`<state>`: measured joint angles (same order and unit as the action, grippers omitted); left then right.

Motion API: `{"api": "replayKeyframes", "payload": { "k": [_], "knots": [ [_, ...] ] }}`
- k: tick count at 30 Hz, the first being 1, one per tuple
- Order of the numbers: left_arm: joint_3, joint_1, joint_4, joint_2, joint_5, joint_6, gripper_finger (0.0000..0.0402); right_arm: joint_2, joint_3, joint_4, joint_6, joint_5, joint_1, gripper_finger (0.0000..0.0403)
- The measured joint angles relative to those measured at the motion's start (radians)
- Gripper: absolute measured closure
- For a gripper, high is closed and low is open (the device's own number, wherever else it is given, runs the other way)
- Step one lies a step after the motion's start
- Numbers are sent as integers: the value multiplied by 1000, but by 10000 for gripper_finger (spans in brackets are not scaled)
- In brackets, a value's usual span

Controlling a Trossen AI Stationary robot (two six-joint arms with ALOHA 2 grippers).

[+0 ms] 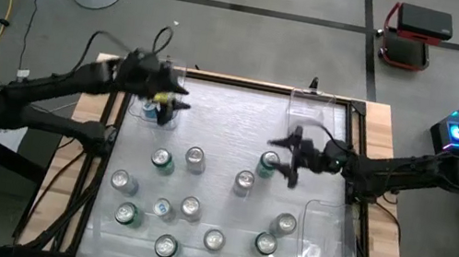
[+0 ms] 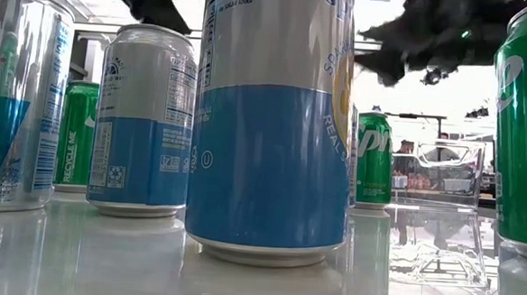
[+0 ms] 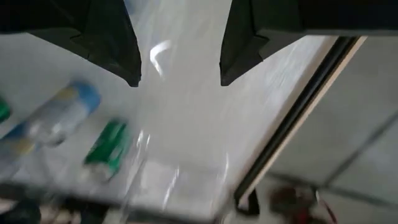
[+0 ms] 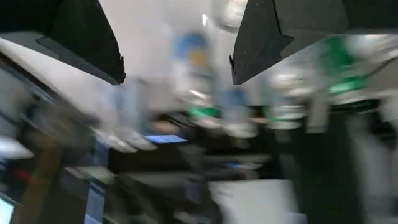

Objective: Sort soda cans
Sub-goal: Put the blue soda can into the top left transparent bin

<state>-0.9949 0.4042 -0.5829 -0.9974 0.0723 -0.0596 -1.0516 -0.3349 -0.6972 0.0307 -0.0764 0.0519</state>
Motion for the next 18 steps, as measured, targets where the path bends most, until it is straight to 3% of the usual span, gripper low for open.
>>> {"api": "replayKeyframes", "payload": {
  "k": [5, 9, 14, 18],
  "knots": [
    [162, -280, 255, 126, -214, 122, 204, -70, -81, -42, -148, -5, -114, 114],
    [244, -459, 405, 144, -364, 156, 204, -132, -182, 18, -214, -4, -144, 114],
    [267, -628, 509, 97, -540, 139, 204, -182, -327, 160, -258, -33, -127, 114],
    [210, -743, 499, 74, -562, 124, 204, -259, -466, 315, -280, -98, -115, 114]
  ]
}}
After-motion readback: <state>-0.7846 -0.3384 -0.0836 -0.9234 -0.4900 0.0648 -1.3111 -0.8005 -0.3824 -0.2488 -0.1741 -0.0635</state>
